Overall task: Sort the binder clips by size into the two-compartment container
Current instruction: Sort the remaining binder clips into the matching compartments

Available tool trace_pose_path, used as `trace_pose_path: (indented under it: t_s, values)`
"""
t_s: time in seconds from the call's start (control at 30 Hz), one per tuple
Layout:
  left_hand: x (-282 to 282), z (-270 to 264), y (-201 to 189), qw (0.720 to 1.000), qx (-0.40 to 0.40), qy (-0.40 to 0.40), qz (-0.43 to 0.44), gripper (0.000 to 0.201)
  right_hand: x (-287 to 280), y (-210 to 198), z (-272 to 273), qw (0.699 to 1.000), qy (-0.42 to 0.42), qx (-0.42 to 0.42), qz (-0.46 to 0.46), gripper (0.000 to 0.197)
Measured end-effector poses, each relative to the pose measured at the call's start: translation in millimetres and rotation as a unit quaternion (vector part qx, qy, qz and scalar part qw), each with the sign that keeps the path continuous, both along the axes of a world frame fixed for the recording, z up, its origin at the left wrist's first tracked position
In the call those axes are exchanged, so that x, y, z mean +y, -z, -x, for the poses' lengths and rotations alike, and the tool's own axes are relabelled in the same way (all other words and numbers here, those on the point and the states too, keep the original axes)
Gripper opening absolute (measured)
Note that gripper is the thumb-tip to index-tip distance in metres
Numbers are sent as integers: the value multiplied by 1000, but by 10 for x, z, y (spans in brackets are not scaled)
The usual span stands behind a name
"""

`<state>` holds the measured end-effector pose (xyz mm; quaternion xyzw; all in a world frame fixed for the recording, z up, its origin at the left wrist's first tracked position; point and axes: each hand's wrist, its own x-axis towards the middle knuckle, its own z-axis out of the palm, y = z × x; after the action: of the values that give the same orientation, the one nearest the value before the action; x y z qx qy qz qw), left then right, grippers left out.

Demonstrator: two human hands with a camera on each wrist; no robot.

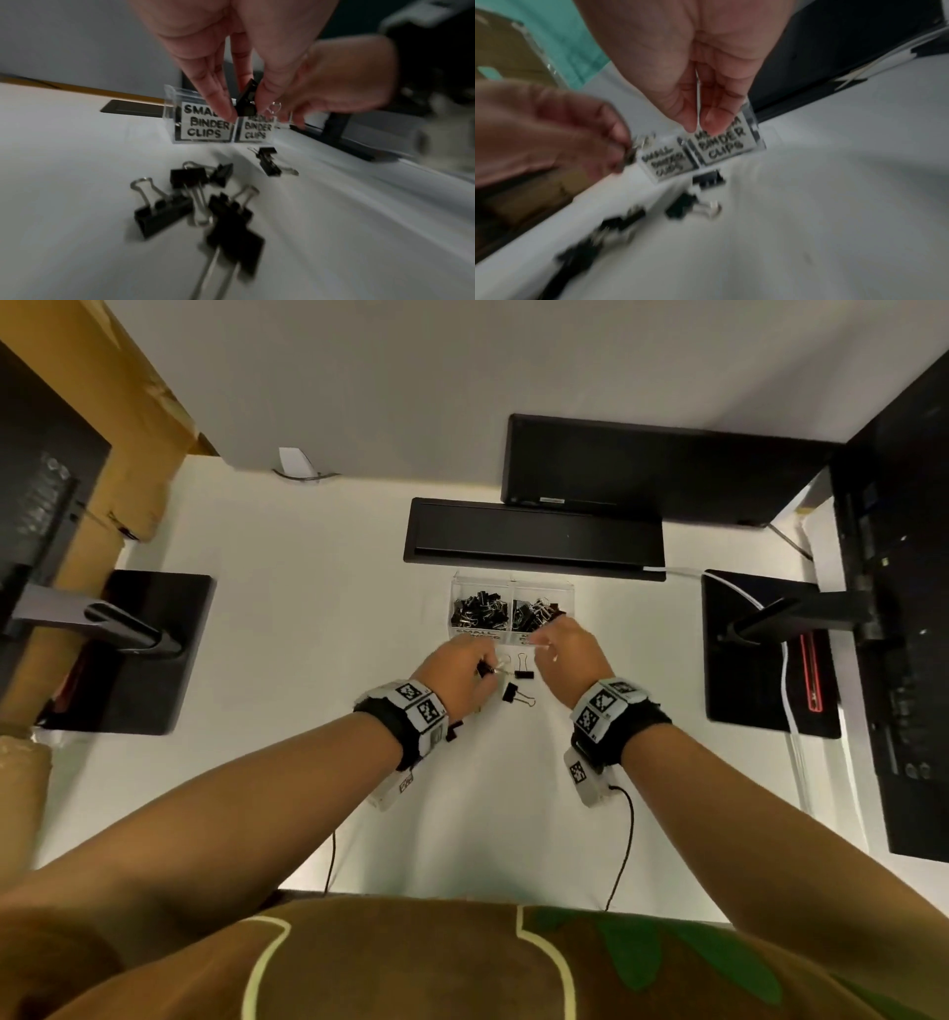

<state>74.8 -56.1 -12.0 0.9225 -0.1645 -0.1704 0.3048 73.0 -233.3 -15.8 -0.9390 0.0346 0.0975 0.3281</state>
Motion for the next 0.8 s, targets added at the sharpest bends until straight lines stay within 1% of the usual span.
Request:
trace_pose_path:
  t_s: [0.07, 0.13, 0.2, 0.3, 0.5, 0.63, 0.73, 0.8]
  values:
    - [13, -134, -48, 999, -3, -38, 18, 6, 39, 151, 164, 997, -65, 39, 27, 32]
    - [-5, -272, -91, 998, -9, -55, 22, 9, 63, 275, 291, 987, -128, 73, 67, 41]
    - [-79, -406, -133, 997, -24, -60, 28, 11, 77, 348, 366, 981, -150, 81, 90, 45]
    - [-273, -550, -168, 998, -35, -53, 30, 12, 79, 374, 417, 986, -127, 78, 74, 38]
    - [-670, -671, -152, 999, -39, 2, 0, 13, -32, 406, 529, 993, -89, 74, 22, 26]
    - [-728, -682, -104, 998, -28, 31, -45, 21, -94, 400, 560, 996, -65, 64, -17, 12]
    - [-701, -617, -58, 994, -20, 81, -76, 29, -116, 338, 566, 997, -30, 54, -54, 9]
    - [-648, -526, -46, 991, -40, 105, -75, 32, -125, 262, 521, 996, 9, 36, -81, 8]
